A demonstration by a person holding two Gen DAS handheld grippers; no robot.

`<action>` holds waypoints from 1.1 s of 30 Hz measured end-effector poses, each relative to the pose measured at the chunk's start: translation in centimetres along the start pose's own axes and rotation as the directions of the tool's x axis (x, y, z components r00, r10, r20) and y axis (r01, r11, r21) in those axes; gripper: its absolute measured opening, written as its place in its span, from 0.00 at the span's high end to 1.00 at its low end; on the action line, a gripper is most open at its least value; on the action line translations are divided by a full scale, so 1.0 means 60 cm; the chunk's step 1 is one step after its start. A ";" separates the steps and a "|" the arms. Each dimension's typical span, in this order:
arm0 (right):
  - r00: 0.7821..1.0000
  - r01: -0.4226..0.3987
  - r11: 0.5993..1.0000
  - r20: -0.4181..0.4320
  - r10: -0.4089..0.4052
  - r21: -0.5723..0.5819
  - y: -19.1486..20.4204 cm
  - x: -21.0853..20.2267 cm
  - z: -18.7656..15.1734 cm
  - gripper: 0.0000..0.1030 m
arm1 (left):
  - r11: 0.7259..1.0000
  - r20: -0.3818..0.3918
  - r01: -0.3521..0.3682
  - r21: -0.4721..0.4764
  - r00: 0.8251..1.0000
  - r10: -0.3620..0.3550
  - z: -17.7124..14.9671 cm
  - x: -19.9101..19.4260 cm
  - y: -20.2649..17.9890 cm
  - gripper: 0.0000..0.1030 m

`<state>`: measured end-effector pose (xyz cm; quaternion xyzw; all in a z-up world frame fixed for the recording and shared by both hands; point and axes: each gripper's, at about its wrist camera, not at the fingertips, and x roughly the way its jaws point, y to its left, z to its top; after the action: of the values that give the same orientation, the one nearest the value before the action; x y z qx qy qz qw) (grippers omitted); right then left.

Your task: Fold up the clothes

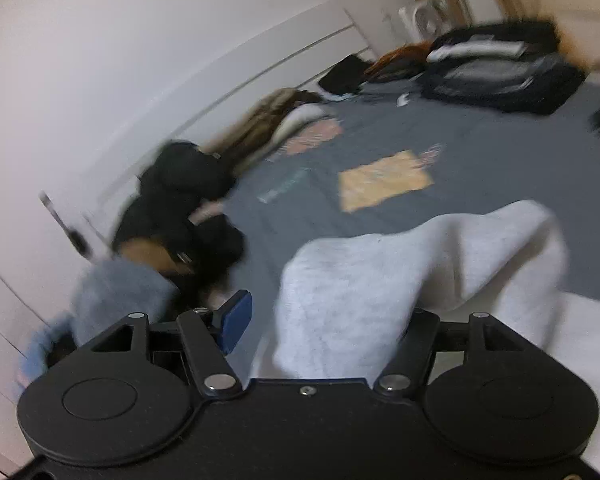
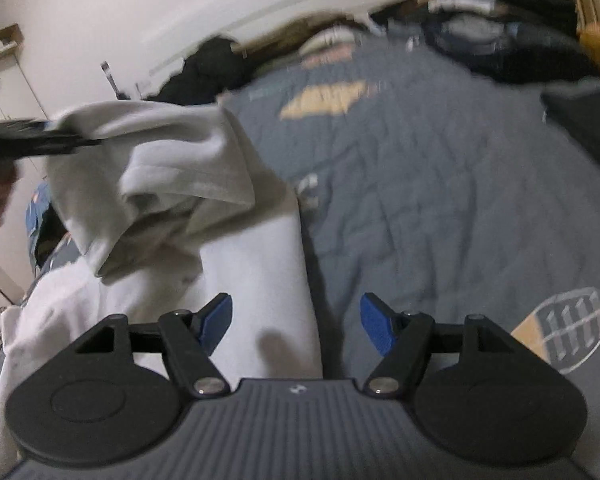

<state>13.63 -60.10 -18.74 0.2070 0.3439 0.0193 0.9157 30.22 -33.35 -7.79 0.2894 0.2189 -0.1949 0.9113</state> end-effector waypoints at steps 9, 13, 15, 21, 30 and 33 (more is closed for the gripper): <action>0.996 -0.029 0.998 -0.084 0.024 -0.055 0.053 0.056 -0.035 0.66 | 0.959 0.076 0.127 -0.254 0.991 -0.111 -0.152 -0.173 -0.030 0.34; 0.998 -0.033 0.992 -0.055 0.026 -0.118 0.086 0.051 -0.040 0.85 | 0.916 0.105 0.134 -0.379 0.989 -0.101 -0.183 -0.201 -0.023 0.33; 0.999 -0.050 0.988 -0.024 0.047 -0.149 0.102 0.040 -0.038 0.87 | 0.883 0.120 0.154 -0.443 0.986 -0.111 -0.193 -0.213 -0.009 0.33; 0.989 -0.140 0.899 -0.016 0.146 -0.414 0.226 0.011 -0.067 0.88 | 0.846 0.183 0.242 -0.476 0.968 -0.173 -0.177 -0.244 0.020 0.28; 0.954 -0.292 0.714 -0.135 0.269 -0.636 0.346 -0.013 -0.131 0.88 | 0.913 0.042 0.355 -0.200 0.934 -0.354 -0.075 -0.167 -0.069 0.28; 0.955 -0.284 0.690 -0.137 0.261 -0.666 0.351 -0.014 -0.134 0.88 | 0.919 -0.051 0.351 -0.181 0.930 -0.365 -0.082 -0.109 -0.099 0.29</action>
<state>10.11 -38.10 -15.40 -0.0931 0.2929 0.2823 0.9088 20.53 -33.33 -10.68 0.1743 0.3219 -0.3267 0.8714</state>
